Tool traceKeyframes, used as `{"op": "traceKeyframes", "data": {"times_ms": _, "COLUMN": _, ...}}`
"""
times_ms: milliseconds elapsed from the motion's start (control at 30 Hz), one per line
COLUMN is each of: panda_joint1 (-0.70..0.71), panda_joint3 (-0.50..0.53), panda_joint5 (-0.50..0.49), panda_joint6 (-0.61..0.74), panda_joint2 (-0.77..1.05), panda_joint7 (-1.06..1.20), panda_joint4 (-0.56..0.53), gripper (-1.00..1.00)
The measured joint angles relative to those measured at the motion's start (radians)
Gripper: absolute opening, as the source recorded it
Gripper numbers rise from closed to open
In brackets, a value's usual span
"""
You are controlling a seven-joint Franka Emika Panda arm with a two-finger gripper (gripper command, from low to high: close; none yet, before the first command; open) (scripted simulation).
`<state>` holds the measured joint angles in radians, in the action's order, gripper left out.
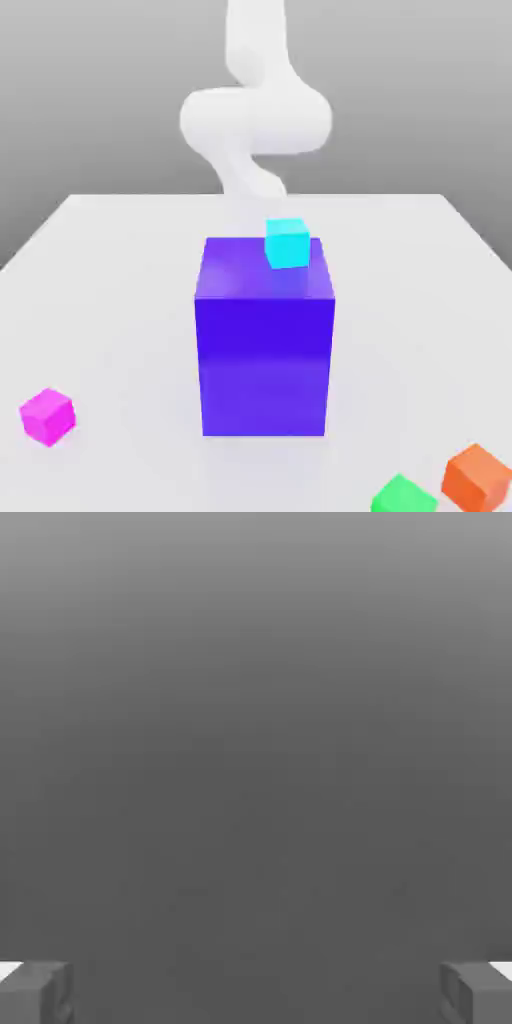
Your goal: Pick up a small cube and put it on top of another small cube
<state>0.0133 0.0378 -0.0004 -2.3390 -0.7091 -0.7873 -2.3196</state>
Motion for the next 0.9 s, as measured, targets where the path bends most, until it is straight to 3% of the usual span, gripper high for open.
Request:
{"op": "traceKeyframes", "data": {"times_ms": 600, "panda_joint1": 0.143, "panda_joint3": 0.273, "panda_joint5": 0.112, "panda_joint6": -0.283, "panda_joint2": 0.658, "panda_joint7": 0.174, "panda_joint4": -0.142, "gripper": 0.0}}
{"op": "traceKeyframes", "data": {"times_ms": 900, "panda_joint1": 0.288, "panda_joint3": 0.271, "panda_joint5": 0.242, "panda_joint6": -0.435, "panda_joint2": 0.991, "panda_joint7": 0.308, "panda_joint4": -0.188, "gripper": 0.0}}
